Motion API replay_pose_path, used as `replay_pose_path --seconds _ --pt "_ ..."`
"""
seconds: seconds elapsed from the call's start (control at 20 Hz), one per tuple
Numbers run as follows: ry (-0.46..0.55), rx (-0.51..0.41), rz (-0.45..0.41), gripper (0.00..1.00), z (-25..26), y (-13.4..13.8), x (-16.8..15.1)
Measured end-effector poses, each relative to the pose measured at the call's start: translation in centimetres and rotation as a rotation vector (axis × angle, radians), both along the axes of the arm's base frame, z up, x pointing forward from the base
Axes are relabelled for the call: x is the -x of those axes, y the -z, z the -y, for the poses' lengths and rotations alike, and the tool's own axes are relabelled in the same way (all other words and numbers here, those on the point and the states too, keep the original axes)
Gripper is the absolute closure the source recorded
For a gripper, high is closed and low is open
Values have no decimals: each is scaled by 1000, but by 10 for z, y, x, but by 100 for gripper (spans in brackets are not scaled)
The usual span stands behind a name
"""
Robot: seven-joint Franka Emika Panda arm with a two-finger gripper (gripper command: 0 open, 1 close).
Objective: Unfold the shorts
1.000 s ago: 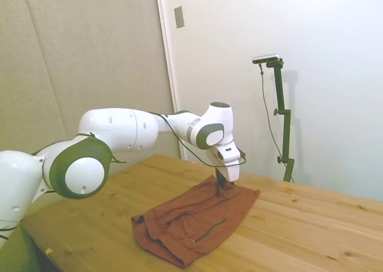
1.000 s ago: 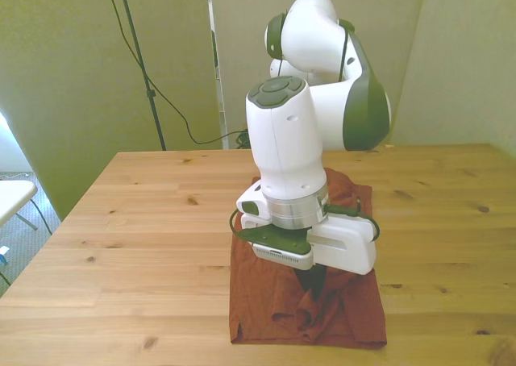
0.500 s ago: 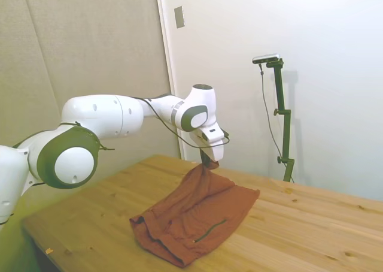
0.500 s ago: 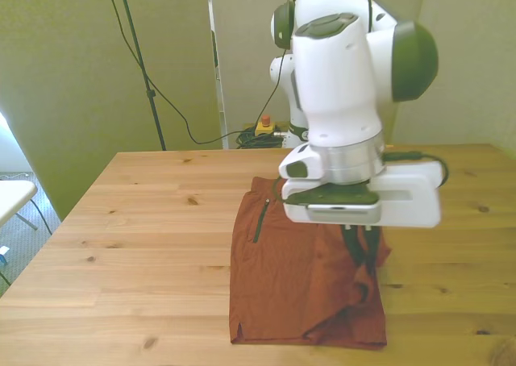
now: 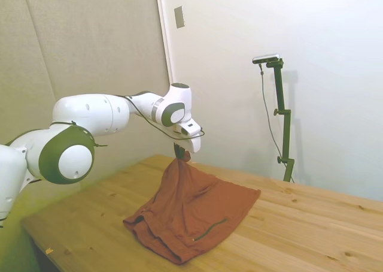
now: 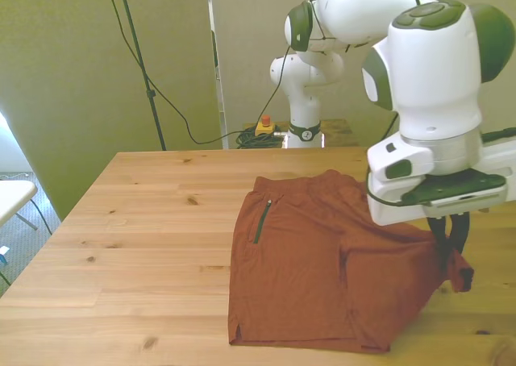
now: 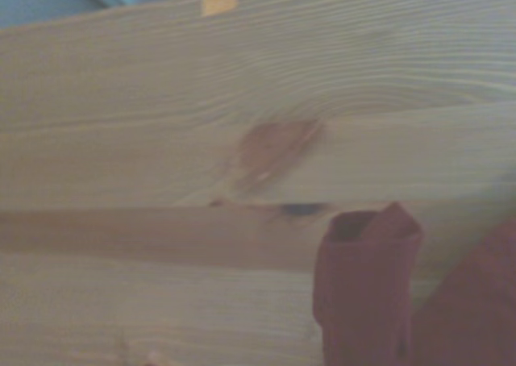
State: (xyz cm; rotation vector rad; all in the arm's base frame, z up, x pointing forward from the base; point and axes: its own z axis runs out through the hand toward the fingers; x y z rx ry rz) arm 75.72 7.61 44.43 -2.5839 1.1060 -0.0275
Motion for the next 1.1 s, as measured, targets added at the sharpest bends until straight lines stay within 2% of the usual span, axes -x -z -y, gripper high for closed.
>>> replay_pose_path --seconds 0.2,0.5,0.65,0.85,0.95,1.1 --pt "-70 14 39 0 -6 -3 9" --pt "-130 17 80 0 3 -31 34" --pt "-23 42 41 0 39 -30 52" --pt "162 69 -50 0 121 13 85" --pt "182 84 -60 0 131 17 105" --pt "152 140 -57 0 105 -2 142"
